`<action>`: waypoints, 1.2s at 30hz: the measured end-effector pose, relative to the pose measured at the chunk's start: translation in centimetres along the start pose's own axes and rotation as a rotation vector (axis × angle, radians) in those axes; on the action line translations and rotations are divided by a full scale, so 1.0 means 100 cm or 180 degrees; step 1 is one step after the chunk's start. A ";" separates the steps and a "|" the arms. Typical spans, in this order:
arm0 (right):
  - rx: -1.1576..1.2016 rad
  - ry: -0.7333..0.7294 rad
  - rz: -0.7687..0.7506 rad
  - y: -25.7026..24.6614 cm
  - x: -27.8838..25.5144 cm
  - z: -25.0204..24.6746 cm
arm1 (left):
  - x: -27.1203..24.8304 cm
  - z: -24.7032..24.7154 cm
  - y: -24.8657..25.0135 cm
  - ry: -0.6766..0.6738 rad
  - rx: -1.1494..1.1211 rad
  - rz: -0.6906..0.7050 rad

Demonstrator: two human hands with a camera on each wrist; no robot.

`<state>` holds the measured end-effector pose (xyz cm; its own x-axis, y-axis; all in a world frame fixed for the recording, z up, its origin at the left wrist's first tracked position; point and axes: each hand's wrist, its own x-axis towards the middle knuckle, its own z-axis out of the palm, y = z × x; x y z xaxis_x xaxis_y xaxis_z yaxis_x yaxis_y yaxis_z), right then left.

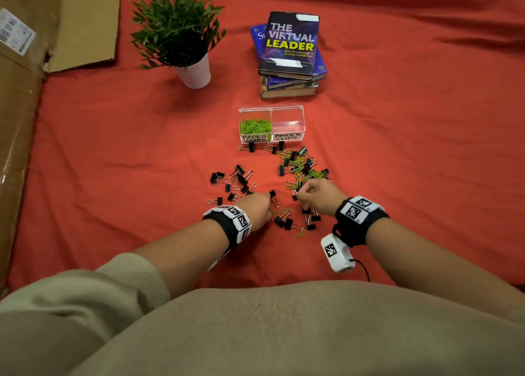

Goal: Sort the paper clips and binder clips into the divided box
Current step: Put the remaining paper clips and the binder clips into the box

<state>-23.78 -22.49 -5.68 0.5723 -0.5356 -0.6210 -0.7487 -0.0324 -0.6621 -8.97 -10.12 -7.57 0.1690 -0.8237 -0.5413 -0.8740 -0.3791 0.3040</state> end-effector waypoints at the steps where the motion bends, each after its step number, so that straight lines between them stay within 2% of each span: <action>1: 0.0297 -0.0143 0.0057 0.001 0.001 -0.004 | 0.000 0.000 -0.001 -0.0031 0.0003 0.0025; 5: 0.1056 -0.0422 0.0317 0.002 0.000 -0.009 | -0.002 0.000 -0.004 -0.0082 -0.0079 0.0110; 7: 0.1112 -0.0533 0.0390 0.002 -0.005 -0.005 | -0.003 0.000 -0.004 -0.0093 -0.0050 0.0135; 9: 0.0363 -0.0640 0.0132 0.003 -0.012 0.000 | -0.003 -0.001 -0.005 -0.0090 -0.0126 0.0168; 13: -0.1817 -0.0813 -0.0769 0.011 -0.021 0.014 | -0.004 -0.009 -0.005 0.0044 -0.0662 0.0150; 16: -0.2514 -0.0950 -0.1042 0.018 -0.022 0.026 | 0.000 -0.019 -0.004 0.0134 -0.1116 -0.0067; 22: -0.3160 -0.0951 -0.1066 0.017 -0.025 0.035 | 0.007 -0.028 -0.004 0.0097 -0.1896 -0.0248; 25: -0.2684 -0.0977 -0.1010 0.017 -0.025 0.030 | 0.008 -0.030 -0.001 -0.0046 -0.2332 -0.0254; 29: -0.1126 -0.0456 -0.0627 0.008 -0.015 0.011 | 0.008 -0.031 0.002 -0.0254 -0.2700 -0.0230; 32: -0.0019 -0.0428 -0.0165 0.000 -0.006 0.000 | 0.008 -0.032 0.006 -0.0362 -0.2647 -0.0347; 36: 0.0341 -0.0447 0.0168 -0.006 0.003 0.000 | 0.007 -0.026 0.010 -0.0447 -0.2386 -0.0417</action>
<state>-23.12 -22.65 -5.48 0.5798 -0.4110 -0.7035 -0.7433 0.0866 -0.6633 -8.54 -12.21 -5.64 0.1466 -0.7102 -0.6886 -0.3003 -0.6952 0.6531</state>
